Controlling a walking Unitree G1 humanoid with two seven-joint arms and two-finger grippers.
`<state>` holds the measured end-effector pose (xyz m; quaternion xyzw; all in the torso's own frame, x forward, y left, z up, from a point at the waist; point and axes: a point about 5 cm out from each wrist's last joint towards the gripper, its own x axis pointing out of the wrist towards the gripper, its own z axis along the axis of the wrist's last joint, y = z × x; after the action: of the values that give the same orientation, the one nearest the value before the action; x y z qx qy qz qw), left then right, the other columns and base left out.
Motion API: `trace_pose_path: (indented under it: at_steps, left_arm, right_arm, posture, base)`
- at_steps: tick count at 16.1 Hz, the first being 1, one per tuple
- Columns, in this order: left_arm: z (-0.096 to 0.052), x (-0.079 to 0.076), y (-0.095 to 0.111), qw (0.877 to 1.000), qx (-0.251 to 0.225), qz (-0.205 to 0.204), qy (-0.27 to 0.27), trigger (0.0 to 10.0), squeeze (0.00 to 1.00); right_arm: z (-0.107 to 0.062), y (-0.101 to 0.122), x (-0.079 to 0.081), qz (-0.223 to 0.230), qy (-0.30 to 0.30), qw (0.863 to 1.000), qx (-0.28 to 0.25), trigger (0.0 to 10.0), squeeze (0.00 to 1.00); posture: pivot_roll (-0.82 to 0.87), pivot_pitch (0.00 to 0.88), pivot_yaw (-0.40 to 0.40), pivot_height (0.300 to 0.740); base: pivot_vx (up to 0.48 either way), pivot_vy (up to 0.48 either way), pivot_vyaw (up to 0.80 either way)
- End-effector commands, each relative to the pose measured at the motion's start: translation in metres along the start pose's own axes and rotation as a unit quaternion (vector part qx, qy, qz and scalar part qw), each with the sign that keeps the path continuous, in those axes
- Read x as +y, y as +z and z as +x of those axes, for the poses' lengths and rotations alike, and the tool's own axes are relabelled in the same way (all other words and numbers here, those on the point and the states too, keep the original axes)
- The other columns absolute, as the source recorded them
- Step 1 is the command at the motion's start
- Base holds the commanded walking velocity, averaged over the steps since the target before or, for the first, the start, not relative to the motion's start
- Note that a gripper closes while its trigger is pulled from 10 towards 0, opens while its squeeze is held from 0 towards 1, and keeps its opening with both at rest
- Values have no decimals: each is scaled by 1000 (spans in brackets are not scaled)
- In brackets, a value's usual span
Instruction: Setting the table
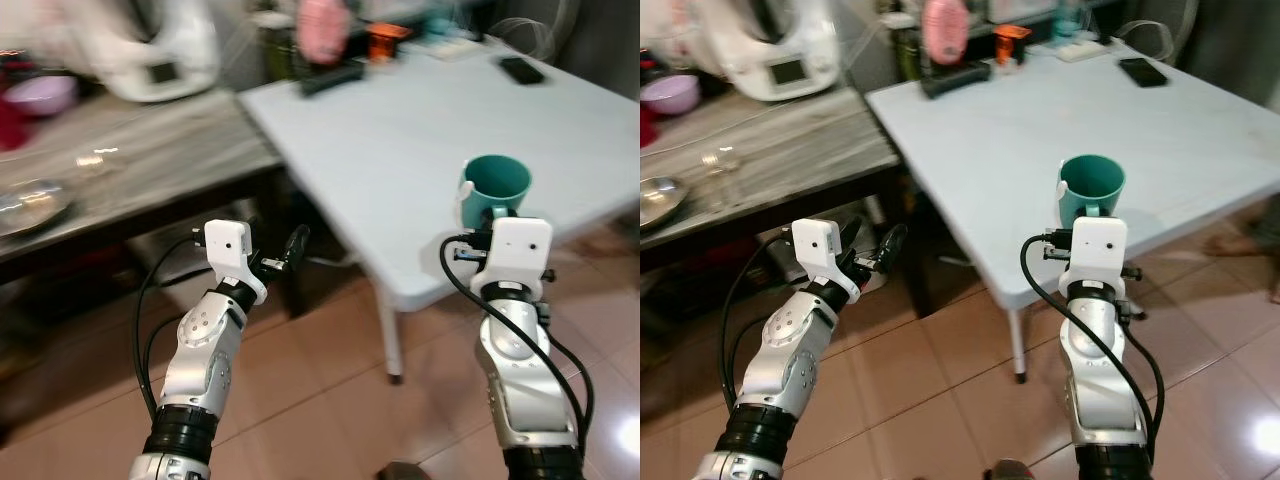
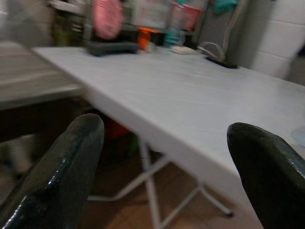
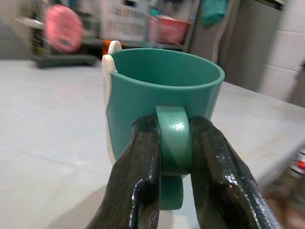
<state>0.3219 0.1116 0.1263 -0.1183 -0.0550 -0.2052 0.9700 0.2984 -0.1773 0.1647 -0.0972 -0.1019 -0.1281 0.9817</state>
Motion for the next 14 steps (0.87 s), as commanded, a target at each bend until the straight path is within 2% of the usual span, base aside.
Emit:
trace_pose_path:
  at_steps: [1, 6, 10, 11, 14]
  left_arm:
    - [0, 0, -2, 1000, 4, 0, 6, 10000, 0]
    - [2, -1, -2, 1000, 1, 2, 11, 10000, 0]
    - [2, -1, -3, 1000, 1, 6, 19, 10000, 0]
    - [3, 0, -3, 999, 2, 15, 32, 10000, 0]
    - [3, -1, -2, 1000, -5, 16, 25, 10000, 0]
  right_arm:
    - [0, 4, -3, -1, -6, 1000, -11, 10000, 0]
    - [-1, 4, -2, 2, -4, 1000, -11, 10000, 0]
    - [-1, 3, -3, 2, -3, 1000, -9, 10000, 0]
    - [-1, 3, -3, 1, -3, 1000, -9, 10000, 0]
    - [-1, 3, -3, 1, -3, 1000, -9, 10000, 0]
  posture:
    - [-267, 99, 100, 740]
    - [-270, 101, 99, 740]
    - [-275, 103, 96, 740]
    - [-275, 103, 96, 740]
    - [-275, 104, 94, 740]
  base:
    - [0, 480, 800]
    - [0, 480, 715]
    - [0, 480, 0]
    - [0, 0, 0]
    - [0, 0, 0]
